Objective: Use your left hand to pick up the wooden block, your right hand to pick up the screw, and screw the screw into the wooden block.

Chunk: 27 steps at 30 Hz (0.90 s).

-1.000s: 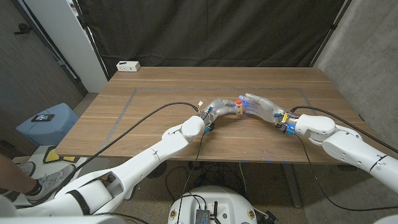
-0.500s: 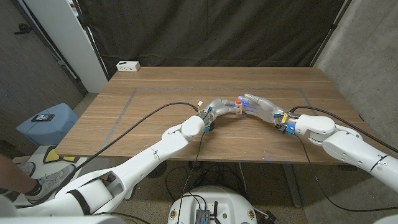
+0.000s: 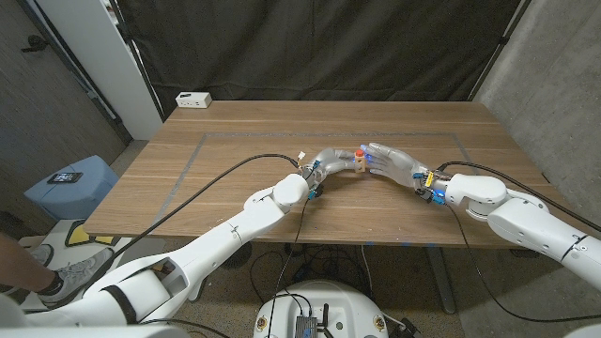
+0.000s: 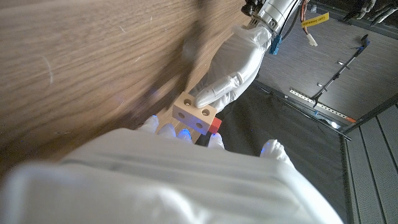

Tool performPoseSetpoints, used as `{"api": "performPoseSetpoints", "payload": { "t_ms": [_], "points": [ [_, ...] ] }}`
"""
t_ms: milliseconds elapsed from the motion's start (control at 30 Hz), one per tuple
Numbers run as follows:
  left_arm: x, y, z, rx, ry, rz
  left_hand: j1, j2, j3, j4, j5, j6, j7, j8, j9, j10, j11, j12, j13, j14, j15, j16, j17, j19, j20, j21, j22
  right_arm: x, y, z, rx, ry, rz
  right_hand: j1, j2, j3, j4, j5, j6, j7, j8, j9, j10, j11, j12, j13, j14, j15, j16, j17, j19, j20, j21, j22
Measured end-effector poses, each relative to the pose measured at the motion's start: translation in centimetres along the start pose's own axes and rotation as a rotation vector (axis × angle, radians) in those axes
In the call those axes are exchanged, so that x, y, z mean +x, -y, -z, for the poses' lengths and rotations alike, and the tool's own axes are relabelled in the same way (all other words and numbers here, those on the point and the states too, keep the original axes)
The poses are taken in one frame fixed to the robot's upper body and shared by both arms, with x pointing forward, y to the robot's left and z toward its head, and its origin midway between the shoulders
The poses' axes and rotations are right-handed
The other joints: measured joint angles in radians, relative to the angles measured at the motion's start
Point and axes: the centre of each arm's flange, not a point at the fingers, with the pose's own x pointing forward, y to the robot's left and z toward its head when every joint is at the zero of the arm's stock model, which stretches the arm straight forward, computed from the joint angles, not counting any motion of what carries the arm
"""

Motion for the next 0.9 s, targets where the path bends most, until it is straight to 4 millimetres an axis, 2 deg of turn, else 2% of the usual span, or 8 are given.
{"api": "performPoseSetpoints", "payload": {
  "t_ms": [900],
  "points": [
    [0.02,0.08,-0.01,-0.001,0.003,0.004,0.005,-0.005,0.001,0.001,0.004,0.001,0.002,0.0,0.0,0.0,0.0,-0.003,0.004,0.0,0.0,0.0,0.0,0.0,0.0,0.0,0.0,-0.53,-0.71,0.07,0.01,-0.011,-0.004,0.0,0.0,0.0,0.0,0.004,0.011,0.011,0.001,-0.001,0.0,0.0,0.0,0.0,0.0,0.0,0.0,-0.003,0.0,0.0,0.005,0.0]
  ]
}}
